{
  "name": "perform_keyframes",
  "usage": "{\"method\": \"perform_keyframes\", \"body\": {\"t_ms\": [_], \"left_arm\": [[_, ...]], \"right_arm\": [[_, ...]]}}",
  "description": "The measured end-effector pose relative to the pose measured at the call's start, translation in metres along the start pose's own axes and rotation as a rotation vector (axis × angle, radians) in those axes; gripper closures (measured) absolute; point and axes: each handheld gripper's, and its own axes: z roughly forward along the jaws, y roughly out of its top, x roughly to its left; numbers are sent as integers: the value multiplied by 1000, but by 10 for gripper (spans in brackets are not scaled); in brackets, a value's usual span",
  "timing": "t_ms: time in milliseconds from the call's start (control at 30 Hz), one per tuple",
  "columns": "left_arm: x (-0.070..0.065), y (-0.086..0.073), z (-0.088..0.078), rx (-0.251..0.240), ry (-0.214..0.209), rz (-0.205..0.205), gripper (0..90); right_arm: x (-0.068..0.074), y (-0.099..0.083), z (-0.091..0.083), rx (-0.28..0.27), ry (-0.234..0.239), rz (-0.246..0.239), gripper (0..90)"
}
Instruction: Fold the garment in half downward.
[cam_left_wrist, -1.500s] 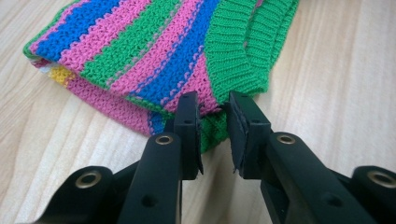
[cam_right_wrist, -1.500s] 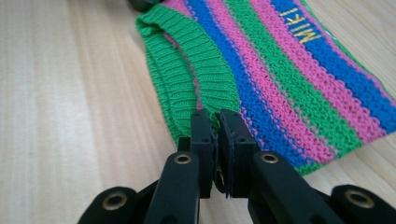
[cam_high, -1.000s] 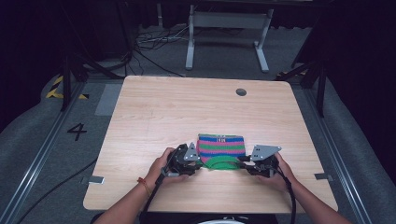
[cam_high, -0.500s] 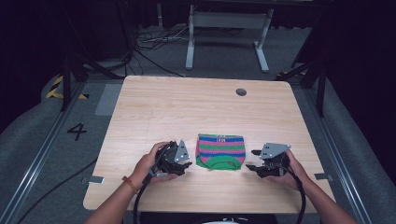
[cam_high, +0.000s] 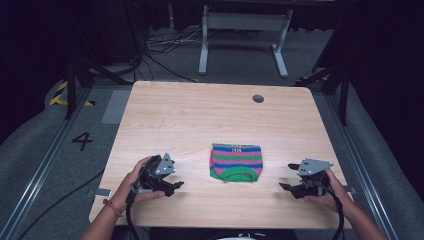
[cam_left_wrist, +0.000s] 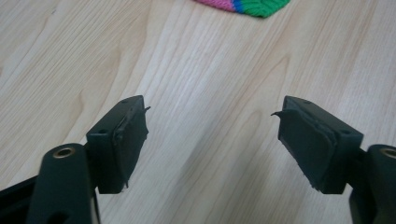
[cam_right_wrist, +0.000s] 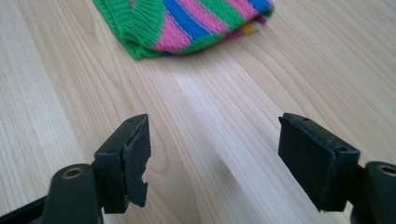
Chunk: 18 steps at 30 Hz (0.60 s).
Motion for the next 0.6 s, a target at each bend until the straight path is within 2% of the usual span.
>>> {"method": "perform_keyframes", "body": {"t_ms": [100,167,200,300,467,600], "left_arm": [[3,-5,-3,47,24,13,226],[4,-6,-5,48,33,12,225],[6,-9,-7,41,40,1,227],[10,-19,-8,55,72,-8,230],[13,-35,-12,47,80,-53,221],[11,-47,-20,9,80,-86,218]], "right_arm": [[-4,-9,-5,5,-17,21,243],[-5,-14,-8,9,-32,29,241],[-7,-22,-13,9,-46,46,236],[-10,-31,-18,14,-64,61,227],[-14,-47,-27,14,-88,103,223],[-16,-63,-31,8,-102,146,221]]}}
